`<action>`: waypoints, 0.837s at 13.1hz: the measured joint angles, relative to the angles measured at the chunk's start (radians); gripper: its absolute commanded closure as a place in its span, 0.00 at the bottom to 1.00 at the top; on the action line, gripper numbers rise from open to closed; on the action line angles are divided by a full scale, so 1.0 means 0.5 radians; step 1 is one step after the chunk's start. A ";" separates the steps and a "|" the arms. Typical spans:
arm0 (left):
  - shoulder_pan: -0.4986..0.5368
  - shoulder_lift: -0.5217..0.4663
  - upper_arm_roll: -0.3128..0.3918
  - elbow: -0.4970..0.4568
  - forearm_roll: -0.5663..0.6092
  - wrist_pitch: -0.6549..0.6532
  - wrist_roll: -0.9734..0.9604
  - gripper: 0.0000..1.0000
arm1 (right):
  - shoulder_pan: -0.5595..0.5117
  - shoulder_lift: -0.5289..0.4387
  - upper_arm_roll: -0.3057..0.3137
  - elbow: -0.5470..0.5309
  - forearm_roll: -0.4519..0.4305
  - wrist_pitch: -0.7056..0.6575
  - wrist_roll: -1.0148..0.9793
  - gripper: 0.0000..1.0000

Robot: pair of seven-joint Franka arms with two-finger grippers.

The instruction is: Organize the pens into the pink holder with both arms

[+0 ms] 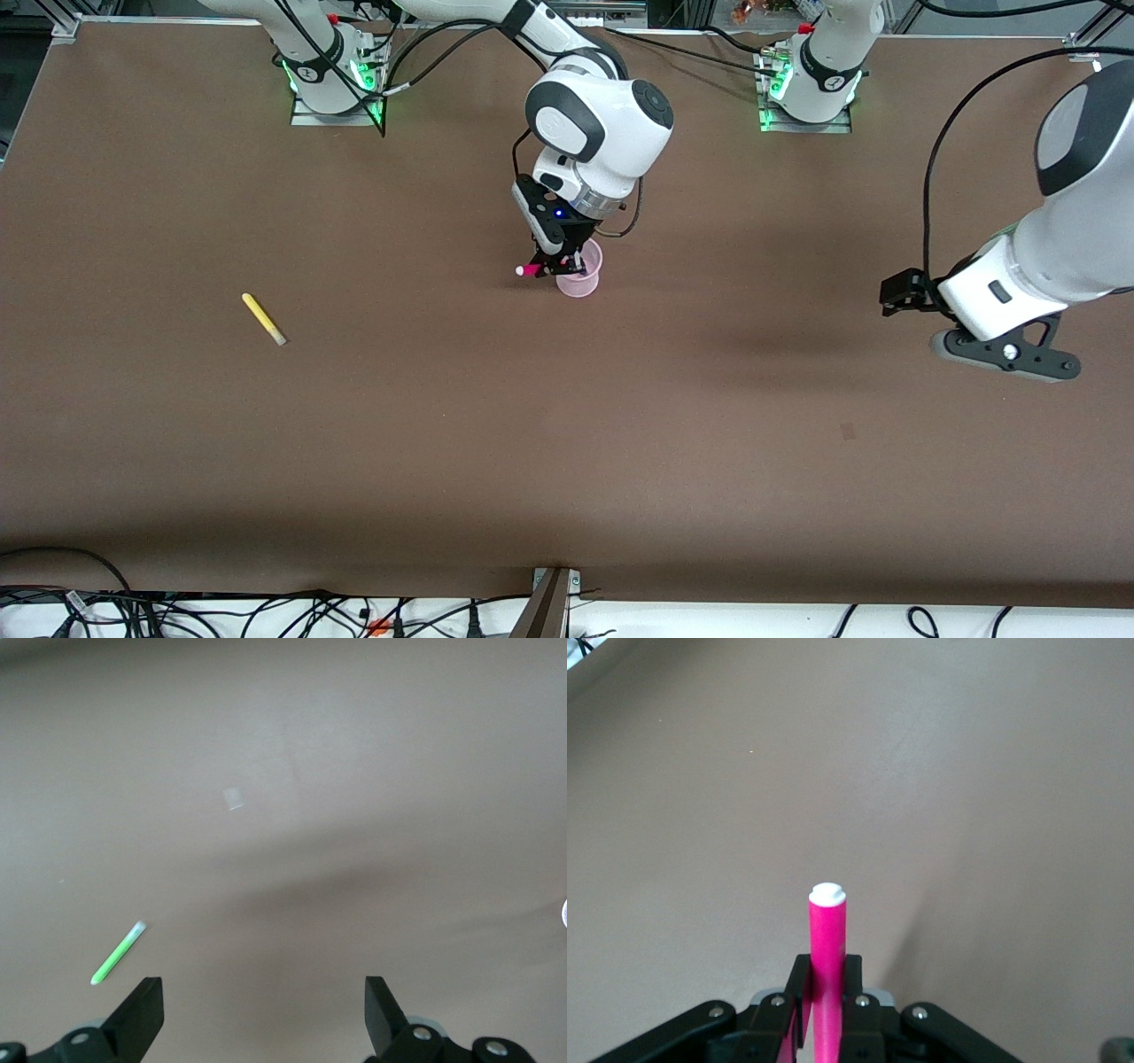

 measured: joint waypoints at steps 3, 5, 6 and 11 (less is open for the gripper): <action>-0.092 -0.113 0.294 0.024 -0.136 -0.038 0.001 0.00 | 0.063 0.000 0.000 0.002 -0.037 -0.003 0.058 1.00; -0.248 -0.165 0.615 0.008 -0.365 -0.053 0.001 0.00 | 0.099 0.000 0.000 0.002 -0.072 -0.009 0.090 1.00; -0.351 -0.188 0.792 -0.014 -0.439 -0.055 0.001 0.00 | 0.108 0.002 -0.001 0.001 -0.079 -0.015 0.096 1.00; -0.735 -0.376 1.316 -0.278 -0.497 0.250 0.001 0.00 | 0.112 0.069 -0.007 -0.005 -0.094 -0.037 0.097 1.00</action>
